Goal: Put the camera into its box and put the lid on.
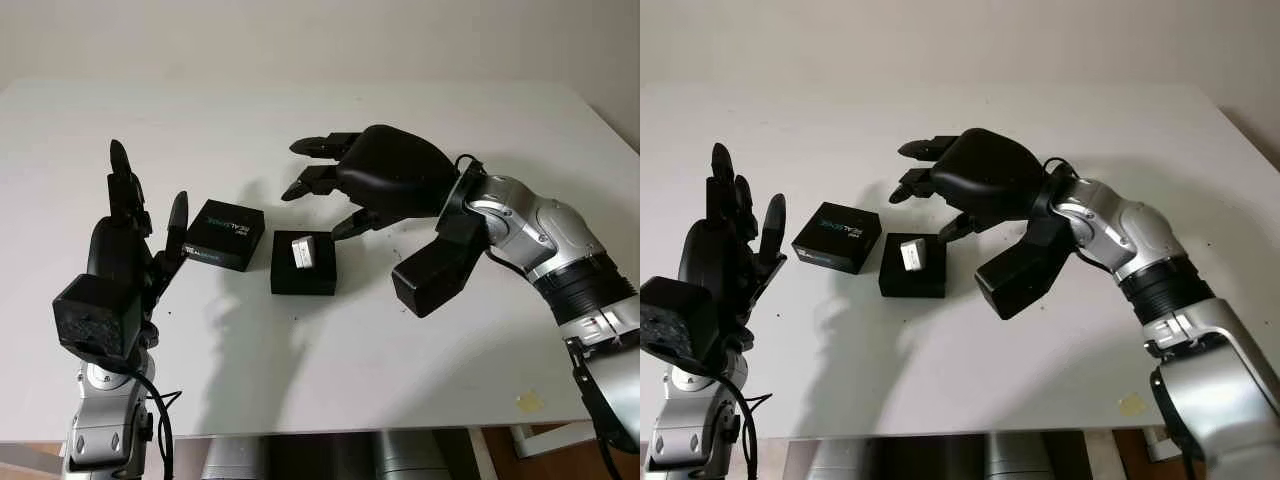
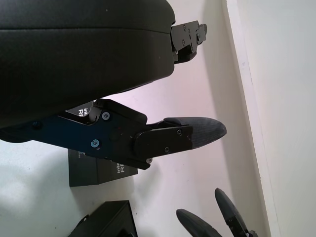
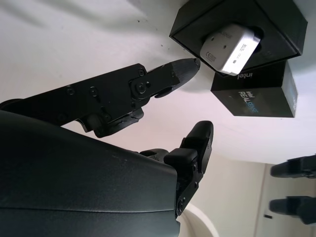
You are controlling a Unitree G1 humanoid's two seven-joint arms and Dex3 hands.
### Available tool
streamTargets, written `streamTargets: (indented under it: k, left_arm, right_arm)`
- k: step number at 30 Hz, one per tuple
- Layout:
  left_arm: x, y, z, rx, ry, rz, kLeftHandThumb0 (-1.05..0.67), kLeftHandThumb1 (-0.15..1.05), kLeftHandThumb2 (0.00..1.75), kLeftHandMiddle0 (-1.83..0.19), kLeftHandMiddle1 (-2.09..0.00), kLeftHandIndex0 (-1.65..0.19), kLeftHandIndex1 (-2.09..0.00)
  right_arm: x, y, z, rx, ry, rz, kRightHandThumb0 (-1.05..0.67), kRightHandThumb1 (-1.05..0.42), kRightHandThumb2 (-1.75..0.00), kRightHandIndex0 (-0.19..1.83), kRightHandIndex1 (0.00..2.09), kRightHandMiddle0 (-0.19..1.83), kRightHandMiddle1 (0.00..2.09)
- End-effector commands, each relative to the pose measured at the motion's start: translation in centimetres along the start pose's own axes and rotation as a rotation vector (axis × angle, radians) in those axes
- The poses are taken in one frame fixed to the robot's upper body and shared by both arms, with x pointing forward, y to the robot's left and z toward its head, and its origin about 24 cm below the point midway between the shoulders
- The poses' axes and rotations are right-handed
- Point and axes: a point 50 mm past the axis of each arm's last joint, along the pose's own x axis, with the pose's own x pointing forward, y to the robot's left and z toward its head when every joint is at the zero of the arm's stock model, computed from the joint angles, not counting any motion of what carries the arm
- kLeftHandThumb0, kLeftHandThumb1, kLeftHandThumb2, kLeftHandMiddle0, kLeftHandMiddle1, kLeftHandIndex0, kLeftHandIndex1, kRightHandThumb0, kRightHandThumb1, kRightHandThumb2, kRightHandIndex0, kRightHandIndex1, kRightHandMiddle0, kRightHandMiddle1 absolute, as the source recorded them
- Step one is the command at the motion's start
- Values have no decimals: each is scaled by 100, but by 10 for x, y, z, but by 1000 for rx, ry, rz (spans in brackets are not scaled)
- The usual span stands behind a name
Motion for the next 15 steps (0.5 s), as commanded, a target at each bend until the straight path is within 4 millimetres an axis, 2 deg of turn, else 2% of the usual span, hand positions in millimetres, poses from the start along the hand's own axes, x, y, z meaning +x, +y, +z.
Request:
streamTargets:
  k: [1,4,8,13,15]
  left_arm:
    - [0,0,5,0,-26,3,-54,105,51,18,-5,19,0]
    - [0,0,4,-1,-24,4,-55,105,51,18,-5,19,0]
    - [1,-1,4,2,-24,5,-55,105,51,18,-5,19,-1]
    - [0,-1,5,-1,-30,6,-54,105,52,18,-5,19,0]
    - [0,-1,5,0,-33,6,-54,105,52,18,-5,19,0]
  right_arm:
    - [0,-9,-2,-49,-30,-17,-33,-95,-6,38,7,53,45]
    - [-2,-9,3,-94,-85,-41,-33,-96,-6,39,7,53,45]
    - [-4,-6,9,-169,-150,-65,-40,-94,-5,36,5,48,44]
    - [-6,6,15,-296,-234,-142,-45,-95,-6,36,5,48,47]
    - [-6,11,16,-332,-263,-164,-45,-96,-6,35,5,47,58]
